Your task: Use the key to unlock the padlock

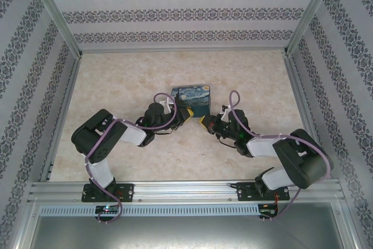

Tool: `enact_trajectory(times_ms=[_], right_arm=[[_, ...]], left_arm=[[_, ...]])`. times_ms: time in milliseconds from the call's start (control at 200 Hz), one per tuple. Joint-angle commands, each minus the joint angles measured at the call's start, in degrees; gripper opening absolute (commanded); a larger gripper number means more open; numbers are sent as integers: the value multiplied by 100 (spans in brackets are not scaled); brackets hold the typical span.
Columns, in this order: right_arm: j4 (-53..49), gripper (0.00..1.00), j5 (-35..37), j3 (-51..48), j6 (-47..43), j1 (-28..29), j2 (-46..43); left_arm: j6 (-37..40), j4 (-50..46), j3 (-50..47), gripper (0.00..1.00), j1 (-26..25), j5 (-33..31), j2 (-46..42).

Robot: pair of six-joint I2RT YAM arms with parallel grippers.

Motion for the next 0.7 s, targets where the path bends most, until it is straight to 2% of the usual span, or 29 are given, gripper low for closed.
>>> enact_trajectory(times_ms=[0, 695], right_arm=[[221, 0, 86, 105, 32, 56, 149], [310, 0, -7, 447, 77, -23, 285]], left_arm=[[-26, 513, -20, 0, 23, 123, 20], [54, 454, -11, 0, 22, 152, 84]])
